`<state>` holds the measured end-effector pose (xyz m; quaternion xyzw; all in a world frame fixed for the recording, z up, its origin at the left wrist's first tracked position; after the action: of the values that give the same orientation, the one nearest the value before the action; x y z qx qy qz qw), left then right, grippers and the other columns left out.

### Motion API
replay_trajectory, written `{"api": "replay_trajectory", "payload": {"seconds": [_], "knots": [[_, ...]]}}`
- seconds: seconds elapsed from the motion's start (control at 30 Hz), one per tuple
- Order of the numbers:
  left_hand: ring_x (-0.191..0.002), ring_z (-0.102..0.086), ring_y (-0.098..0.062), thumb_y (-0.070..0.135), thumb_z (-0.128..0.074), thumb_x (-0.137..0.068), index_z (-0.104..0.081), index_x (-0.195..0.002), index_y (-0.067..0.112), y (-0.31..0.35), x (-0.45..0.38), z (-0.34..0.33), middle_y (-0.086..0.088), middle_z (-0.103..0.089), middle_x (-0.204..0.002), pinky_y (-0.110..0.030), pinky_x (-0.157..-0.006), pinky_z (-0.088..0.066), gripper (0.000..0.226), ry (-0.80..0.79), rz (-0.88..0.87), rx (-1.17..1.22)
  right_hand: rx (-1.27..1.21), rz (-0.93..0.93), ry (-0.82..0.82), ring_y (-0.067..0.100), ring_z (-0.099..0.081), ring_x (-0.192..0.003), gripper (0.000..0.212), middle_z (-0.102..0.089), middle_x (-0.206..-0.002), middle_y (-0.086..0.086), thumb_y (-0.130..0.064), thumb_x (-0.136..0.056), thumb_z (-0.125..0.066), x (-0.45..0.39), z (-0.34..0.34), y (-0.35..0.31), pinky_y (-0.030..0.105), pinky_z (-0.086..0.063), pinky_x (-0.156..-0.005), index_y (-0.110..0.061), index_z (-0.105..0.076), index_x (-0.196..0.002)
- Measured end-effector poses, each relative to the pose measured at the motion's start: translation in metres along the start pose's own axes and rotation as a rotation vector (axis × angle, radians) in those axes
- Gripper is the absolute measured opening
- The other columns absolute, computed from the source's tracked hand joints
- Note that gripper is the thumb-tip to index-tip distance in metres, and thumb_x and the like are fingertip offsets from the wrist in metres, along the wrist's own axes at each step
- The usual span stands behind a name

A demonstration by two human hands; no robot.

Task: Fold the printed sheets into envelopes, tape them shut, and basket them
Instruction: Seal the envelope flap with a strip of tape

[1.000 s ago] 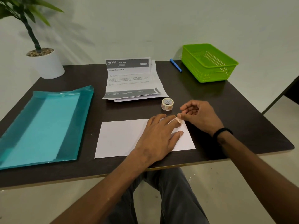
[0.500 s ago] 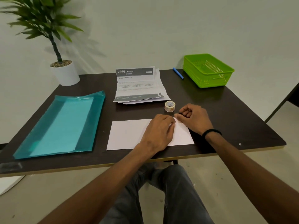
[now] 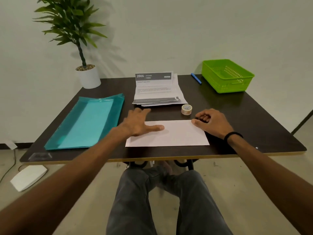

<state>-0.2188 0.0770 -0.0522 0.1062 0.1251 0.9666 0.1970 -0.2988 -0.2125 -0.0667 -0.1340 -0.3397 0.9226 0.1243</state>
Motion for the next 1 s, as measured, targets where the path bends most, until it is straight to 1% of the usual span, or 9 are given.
{"api": "replay_trajectory", "payload": {"seconds": [0.13,0.23,0.33,0.43,0.5,0.63,0.73,0.87,1.0], "knots": [[-0.147,-0.040,-0.033,0.067,-0.064,-0.089,-0.033,-0.158,0.018,-0.046,0.009,0.011,-0.009,-0.035,-0.164,-0.049,-0.116,-0.040,0.090,0.112,0.289,0.394,0.029,0.018,-0.038,0.006,-0.056,-0.085,0.033,-0.057,-0.097,-0.015,-0.045,-0.082,-0.083,0.000,-0.003,0.000,0.018,-0.044,-0.070,-0.026,-0.075,-0.108],[-0.141,-0.046,-0.031,0.058,-0.069,-0.091,-0.033,-0.157,0.018,-0.050,0.007,0.005,-0.007,-0.040,-0.160,-0.048,-0.110,-0.048,0.085,0.118,0.340,0.723,0.029,0.019,-0.011,0.008,-0.055,-0.085,0.029,-0.059,-0.101,-0.009,-0.044,-0.083,-0.082,0.000,-0.004,0.001,0.018,-0.044,-0.068,-0.025,-0.075,-0.104],[-0.114,-0.057,-0.022,0.040,-0.077,-0.090,-0.038,-0.155,0.015,-0.057,0.004,0.003,-0.007,-0.057,-0.136,-0.034,-0.094,-0.050,0.080,0.142,0.390,0.938,0.025,0.030,0.006,0.008,-0.056,-0.085,0.027,-0.059,-0.099,-0.010,-0.043,-0.084,-0.082,0.001,-0.003,-0.001,0.017,-0.043,-0.068,-0.025,-0.075,-0.103],[-0.129,-0.054,-0.027,0.014,-0.080,-0.088,-0.045,-0.150,0.012,-0.063,0.004,-0.004,-0.008,-0.056,-0.142,-0.036,-0.100,-0.049,0.071,0.100,0.403,1.110,0.023,0.023,0.023,0.009,-0.057,-0.084,0.025,-0.060,-0.095,-0.013,-0.041,-0.084,-0.082,0.002,-0.003,0.000,0.017,-0.044,-0.068,-0.024,-0.076,-0.101],[-0.129,-0.058,-0.028,0.007,-0.076,-0.090,-0.054,-0.143,0.011,-0.068,0.008,-0.009,-0.005,-0.061,-0.137,-0.042,-0.107,-0.052,0.057,0.082,0.383,1.124,0.020,0.020,0.036,0.010,-0.057,-0.083,0.024,-0.061,-0.095,-0.012,-0.040,-0.084,-0.083,0.001,-0.003,0.002,0.017,-0.045,-0.068,-0.024,-0.076,-0.100],[-0.115,-0.064,-0.024,0.015,-0.072,-0.095,-0.065,-0.125,0.018,-0.072,0.019,0.001,-0.001,-0.067,-0.122,-0.042,-0.101,-0.056,0.030,0.193,0.292,1.060,0.010,0.031,0.052,0.011,-0.061,-0.087,0.021,-0.064,-0.102,-0.005,-0.037,-0.088,-0.080,0.000,-0.001,0.005,0.023,-0.052,-0.077,-0.025,-0.076,-0.105],[-0.110,-0.068,-0.024,0.017,-0.070,-0.097,-0.067,-0.113,0.023,-0.072,0.024,0.009,-0.002,-0.070,-0.120,-0.045,-0.099,-0.058,0.017,0.247,0.226,1.088,-0.002,0.041,0.045,0.012,-0.063,-0.086,0.028,-0.066,-0.103,-0.003,-0.028,-0.091,-0.078,-0.002,0.000,0.005,0.017,-0.051,-0.078,-0.022,-0.075,-0.118],[-0.101,-0.070,-0.022,0.018,-0.071,-0.096,-0.068,-0.110,0.024,-0.075,0.028,0.019,0.004,-0.071,-0.107,-0.038,-0.087,-0.061,0.015,0.337,0.182,1.134,-0.124,-0.057,-0.012,0.010,-0.060,-0.079,0.019,-0.072,-0.097,0.001,-0.025,-0.091,-0.079,-0.005,-0.001,0.007,0.015,-0.046,-0.069,-0.020,-0.077,-0.109],[-0.096,-0.069,-0.021,0.023,-0.075,-0.093,-0.069,-0.115,0.021,-0.085,0.030,0.021,0.006,-0.069,-0.105,-0.032,-0.078,-0.060,0.023,0.414,0.197,1.170,-0.332,-0.135,-0.050,0.013,-0.071,-0.093,0.011,-0.077,-0.100,0.000,-0.016,-0.088,-0.082,-0.004,0.002,0.004,0.020,-0.052,-0.077,-0.014,-0.077,-0.097]]}}
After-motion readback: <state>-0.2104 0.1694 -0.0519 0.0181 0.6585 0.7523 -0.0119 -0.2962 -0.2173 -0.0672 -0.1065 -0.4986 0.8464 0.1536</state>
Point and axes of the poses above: each hand's wrist, its own x-axis away from the middle knuckle, its own z-axis out of the back of the hand, y = z × x, the point moved 9 cm from there along -x, towards the middle knuckle
